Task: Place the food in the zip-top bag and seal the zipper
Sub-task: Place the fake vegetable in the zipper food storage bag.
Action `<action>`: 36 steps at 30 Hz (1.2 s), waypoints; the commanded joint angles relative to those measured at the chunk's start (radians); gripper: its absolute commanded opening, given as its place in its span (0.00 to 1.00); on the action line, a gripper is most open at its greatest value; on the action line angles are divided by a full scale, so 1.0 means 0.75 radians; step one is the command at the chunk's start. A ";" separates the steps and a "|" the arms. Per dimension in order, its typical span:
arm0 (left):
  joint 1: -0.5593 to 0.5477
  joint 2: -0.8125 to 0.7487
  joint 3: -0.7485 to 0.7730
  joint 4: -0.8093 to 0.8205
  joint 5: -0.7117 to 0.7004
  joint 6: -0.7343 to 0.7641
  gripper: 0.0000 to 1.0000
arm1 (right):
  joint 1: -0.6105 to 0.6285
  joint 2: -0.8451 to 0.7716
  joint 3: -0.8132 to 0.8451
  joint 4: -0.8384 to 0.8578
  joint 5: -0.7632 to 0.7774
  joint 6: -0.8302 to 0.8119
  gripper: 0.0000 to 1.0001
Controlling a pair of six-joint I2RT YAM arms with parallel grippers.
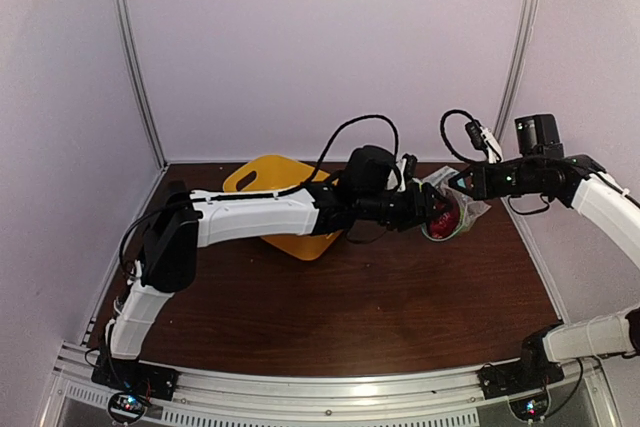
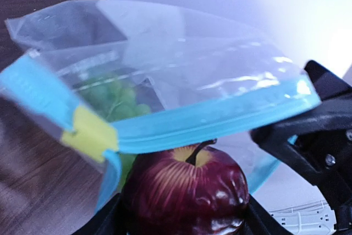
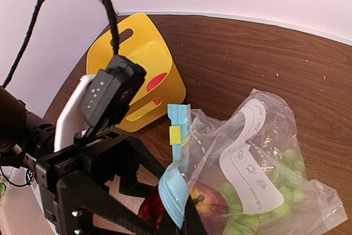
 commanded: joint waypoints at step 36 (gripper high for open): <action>0.049 -0.388 -0.313 -0.047 -0.198 0.155 0.93 | -0.081 -0.010 -0.055 0.071 -0.318 0.045 0.00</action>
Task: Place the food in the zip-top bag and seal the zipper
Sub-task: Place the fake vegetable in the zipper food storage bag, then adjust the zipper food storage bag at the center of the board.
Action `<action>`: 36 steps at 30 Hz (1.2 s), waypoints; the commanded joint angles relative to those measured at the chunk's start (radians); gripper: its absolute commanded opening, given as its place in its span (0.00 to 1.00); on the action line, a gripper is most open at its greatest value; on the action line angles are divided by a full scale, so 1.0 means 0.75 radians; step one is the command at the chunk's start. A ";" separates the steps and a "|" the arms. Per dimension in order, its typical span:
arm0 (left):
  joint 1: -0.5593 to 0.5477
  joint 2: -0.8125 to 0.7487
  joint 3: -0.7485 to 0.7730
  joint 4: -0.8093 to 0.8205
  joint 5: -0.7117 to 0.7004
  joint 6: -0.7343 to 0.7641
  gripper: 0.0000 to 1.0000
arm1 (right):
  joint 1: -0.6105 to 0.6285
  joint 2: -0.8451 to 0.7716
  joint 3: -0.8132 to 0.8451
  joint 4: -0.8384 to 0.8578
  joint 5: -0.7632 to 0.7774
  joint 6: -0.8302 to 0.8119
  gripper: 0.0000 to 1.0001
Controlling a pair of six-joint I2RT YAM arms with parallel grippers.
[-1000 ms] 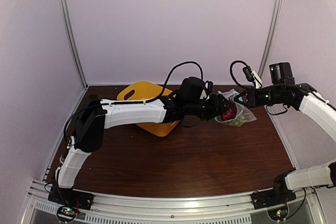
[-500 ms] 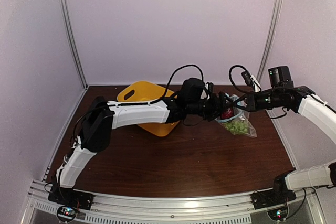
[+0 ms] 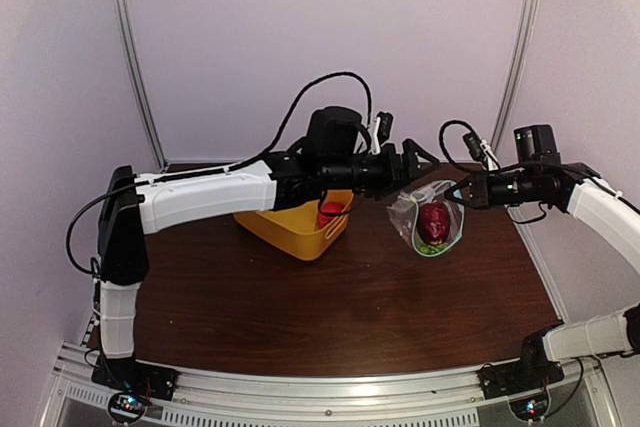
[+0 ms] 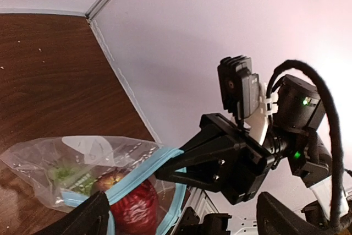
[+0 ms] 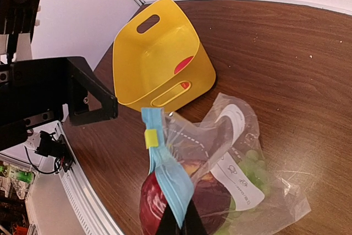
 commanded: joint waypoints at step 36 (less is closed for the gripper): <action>-0.122 -0.036 0.064 -0.334 -0.516 0.458 0.00 | -0.015 0.033 0.260 -0.232 0.888 -0.456 0.00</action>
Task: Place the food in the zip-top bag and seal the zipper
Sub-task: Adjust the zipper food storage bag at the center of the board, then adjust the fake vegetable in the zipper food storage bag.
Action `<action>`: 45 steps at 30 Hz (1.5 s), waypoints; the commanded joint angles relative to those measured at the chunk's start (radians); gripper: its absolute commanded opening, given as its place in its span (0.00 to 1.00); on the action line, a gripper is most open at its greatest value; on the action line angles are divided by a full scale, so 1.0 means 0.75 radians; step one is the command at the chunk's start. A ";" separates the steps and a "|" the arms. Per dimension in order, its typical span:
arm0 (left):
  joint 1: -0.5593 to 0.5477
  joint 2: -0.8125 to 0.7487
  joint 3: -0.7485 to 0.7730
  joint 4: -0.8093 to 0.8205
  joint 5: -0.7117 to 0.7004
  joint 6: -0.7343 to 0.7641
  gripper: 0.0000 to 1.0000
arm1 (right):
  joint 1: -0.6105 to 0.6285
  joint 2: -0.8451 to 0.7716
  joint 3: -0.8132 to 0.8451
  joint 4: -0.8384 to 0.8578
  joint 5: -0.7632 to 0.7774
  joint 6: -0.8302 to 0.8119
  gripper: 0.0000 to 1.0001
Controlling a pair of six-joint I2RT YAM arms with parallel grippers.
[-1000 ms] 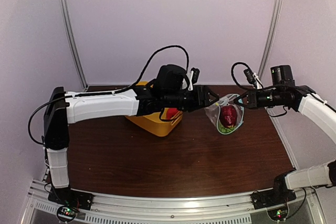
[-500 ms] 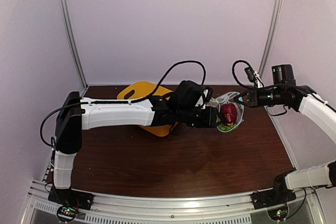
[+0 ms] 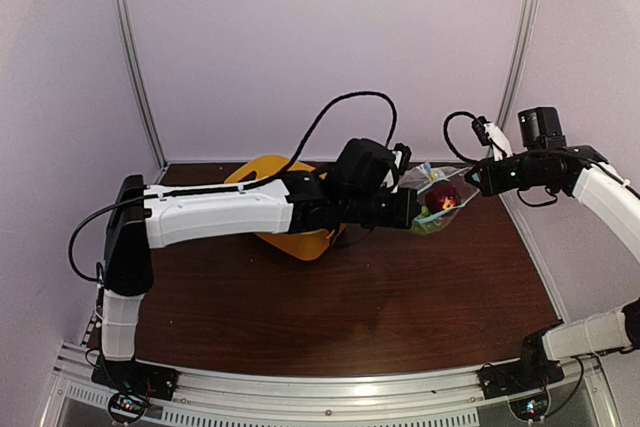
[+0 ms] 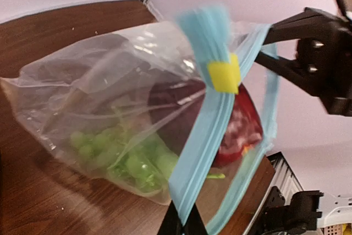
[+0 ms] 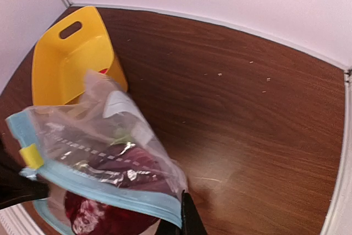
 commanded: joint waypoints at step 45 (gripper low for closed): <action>0.114 0.244 0.110 0.380 0.580 -0.250 0.00 | 0.134 -0.016 0.035 -0.407 -0.065 -0.496 0.08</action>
